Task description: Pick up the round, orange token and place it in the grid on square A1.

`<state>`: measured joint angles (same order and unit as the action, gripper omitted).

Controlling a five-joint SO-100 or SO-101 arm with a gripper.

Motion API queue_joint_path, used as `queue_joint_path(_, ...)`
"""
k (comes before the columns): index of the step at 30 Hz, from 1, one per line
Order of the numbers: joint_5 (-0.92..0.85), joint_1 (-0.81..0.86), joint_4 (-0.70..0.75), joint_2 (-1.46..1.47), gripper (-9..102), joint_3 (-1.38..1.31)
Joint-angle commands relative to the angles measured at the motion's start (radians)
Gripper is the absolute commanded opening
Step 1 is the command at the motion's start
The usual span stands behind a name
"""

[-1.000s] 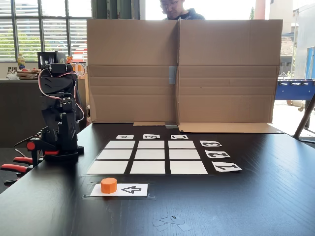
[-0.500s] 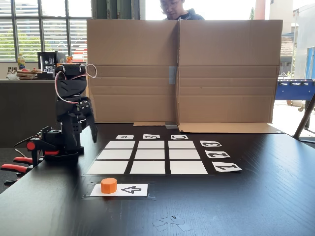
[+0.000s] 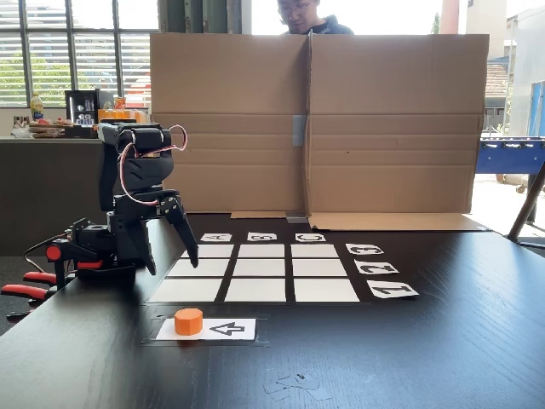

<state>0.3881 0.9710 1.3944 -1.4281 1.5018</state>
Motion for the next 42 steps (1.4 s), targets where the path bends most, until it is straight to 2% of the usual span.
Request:
queue_joint_path(1,0.014,-0.012,-0.011,0.017,29,-0.058)
queue_joint_path(25,0.051,-0.008,-0.038,0.330,37,-0.284)
queue_joint_path(42,0.051,-0.011,-0.044,0.454,36,-0.387)
